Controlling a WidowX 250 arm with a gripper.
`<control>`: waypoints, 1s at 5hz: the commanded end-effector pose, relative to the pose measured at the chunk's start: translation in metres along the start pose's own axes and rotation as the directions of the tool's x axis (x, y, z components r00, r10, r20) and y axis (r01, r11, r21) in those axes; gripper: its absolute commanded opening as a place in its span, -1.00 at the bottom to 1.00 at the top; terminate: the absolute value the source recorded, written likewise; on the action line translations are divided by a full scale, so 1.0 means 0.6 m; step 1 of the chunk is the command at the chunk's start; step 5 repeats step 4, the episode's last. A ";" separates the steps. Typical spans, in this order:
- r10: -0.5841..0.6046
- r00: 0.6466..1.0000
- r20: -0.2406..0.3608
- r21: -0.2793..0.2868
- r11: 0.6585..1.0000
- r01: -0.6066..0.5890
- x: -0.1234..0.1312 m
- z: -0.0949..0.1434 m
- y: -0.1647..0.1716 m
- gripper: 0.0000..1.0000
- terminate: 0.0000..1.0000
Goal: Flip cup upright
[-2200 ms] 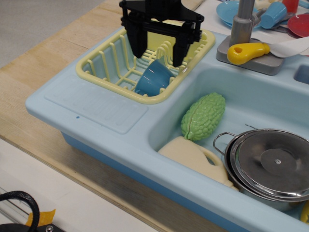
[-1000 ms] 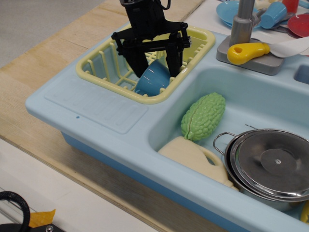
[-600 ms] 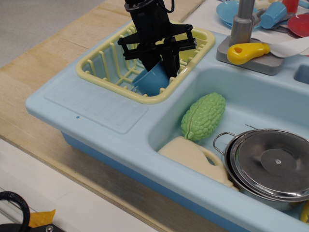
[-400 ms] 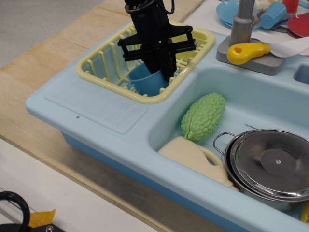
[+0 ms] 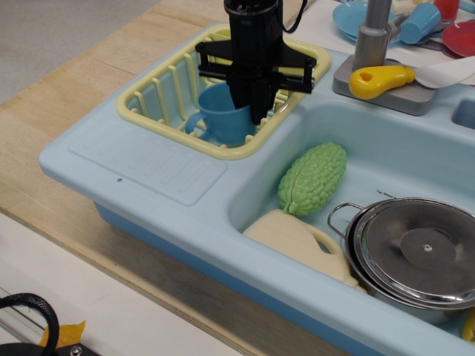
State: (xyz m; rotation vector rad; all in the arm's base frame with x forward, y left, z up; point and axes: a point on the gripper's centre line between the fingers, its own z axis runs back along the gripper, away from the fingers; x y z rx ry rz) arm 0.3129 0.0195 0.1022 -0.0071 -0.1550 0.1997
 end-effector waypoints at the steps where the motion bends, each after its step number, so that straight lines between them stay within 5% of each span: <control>1: -0.066 0.993 0.102 -0.001 0.998 0.067 0.014 0.019 0.002 1.00 -1.00; 3: -0.110 0.989 0.098 -0.049 0.992 0.115 0.017 0.011 0.006 1.00 -1.00; 4: -0.110 0.989 0.098 -0.049 0.992 0.115 0.017 0.011 0.006 1.00 1.00; 5: -0.110 0.989 0.098 -0.049 0.992 0.115 0.017 0.011 0.006 1.00 1.00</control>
